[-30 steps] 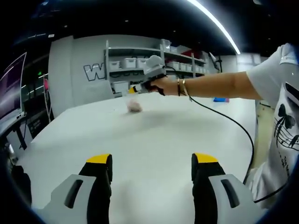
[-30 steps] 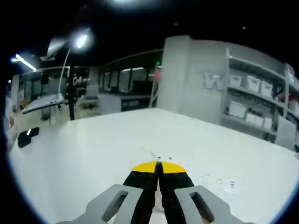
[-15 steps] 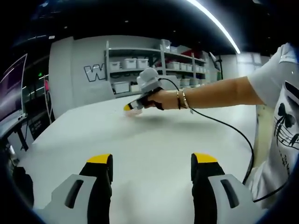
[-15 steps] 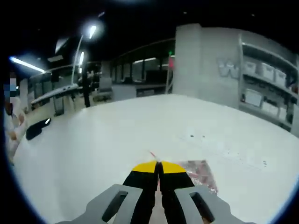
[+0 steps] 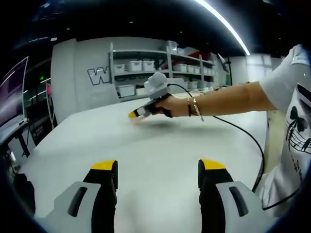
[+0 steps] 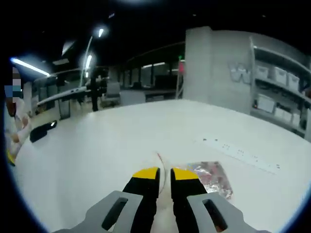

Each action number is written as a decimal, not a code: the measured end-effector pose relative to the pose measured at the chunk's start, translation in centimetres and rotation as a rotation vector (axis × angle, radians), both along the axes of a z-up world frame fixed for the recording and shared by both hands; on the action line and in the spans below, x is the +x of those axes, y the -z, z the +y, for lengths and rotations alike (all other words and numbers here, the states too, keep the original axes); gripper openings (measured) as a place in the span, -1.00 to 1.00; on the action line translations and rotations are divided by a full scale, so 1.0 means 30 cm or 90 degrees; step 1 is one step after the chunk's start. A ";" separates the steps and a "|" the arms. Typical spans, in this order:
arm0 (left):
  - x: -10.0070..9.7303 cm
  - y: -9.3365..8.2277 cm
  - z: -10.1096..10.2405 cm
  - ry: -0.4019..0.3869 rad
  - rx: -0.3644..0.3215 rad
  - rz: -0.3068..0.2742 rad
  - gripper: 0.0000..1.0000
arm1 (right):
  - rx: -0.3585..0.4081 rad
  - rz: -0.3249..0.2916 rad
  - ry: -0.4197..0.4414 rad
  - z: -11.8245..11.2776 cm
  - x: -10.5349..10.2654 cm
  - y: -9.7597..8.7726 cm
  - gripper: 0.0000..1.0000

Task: Open the resealable bag by pulling the two sides of the seal apart until the entire bag opening is separated and visibly accessible.

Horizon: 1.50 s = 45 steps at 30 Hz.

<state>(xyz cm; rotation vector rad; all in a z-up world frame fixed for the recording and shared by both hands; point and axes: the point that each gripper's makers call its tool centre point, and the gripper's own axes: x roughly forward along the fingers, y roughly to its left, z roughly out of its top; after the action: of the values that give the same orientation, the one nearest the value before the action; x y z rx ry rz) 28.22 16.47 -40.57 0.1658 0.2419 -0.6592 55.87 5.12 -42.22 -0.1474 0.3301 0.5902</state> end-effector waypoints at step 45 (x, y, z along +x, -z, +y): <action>-0.028 -0.020 0.003 -0.006 0.012 -0.011 0.32 | -0.005 -0.036 0.015 -0.028 -0.011 -0.042 -0.06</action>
<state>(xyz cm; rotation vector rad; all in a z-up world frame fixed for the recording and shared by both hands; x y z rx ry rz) 27.36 16.56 -39.96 0.1878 0.2328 -0.6454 55.54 4.27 -40.97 -0.1676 0.2797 0.5603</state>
